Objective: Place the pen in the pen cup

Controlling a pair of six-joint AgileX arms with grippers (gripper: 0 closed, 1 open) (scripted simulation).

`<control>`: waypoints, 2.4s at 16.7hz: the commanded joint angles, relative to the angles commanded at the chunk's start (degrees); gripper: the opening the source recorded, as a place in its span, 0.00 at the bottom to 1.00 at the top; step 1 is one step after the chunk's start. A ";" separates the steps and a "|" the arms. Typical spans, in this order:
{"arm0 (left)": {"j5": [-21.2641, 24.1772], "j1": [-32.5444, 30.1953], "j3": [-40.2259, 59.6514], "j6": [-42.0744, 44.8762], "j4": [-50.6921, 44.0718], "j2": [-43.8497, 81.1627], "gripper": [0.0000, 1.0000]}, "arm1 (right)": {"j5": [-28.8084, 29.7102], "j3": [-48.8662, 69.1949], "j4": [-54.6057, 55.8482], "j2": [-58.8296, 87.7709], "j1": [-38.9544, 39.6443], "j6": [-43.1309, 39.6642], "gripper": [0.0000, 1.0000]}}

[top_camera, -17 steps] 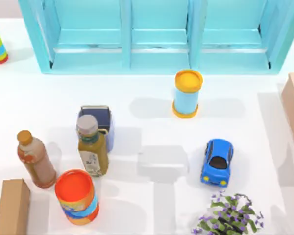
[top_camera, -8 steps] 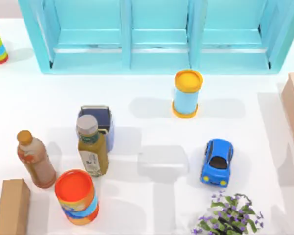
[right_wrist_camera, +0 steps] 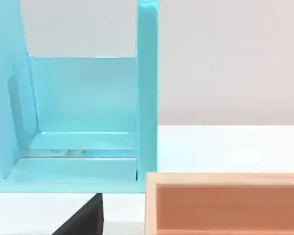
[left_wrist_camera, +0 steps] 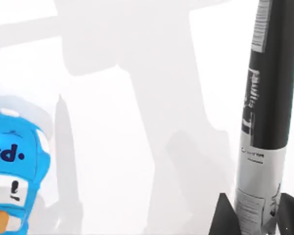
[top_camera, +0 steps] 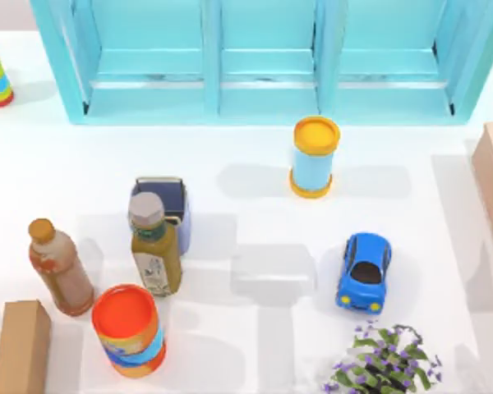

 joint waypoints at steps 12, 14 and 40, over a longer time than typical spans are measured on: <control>-28.50 -28.01 -6.82 2.03 38.78 2.80 0.00 | 0.00 0.00 0.00 0.00 0.00 0.00 1.00; -36.82 -37.01 -9.40 3.28 50.09 4.36 0.00 | 0.00 0.00 0.00 0.00 0.00 0.00 1.00; -114.10 -122.48 -27.43 23.41 163.04 16.28 0.00 | 0.00 0.00 0.00 0.00 0.00 0.00 1.00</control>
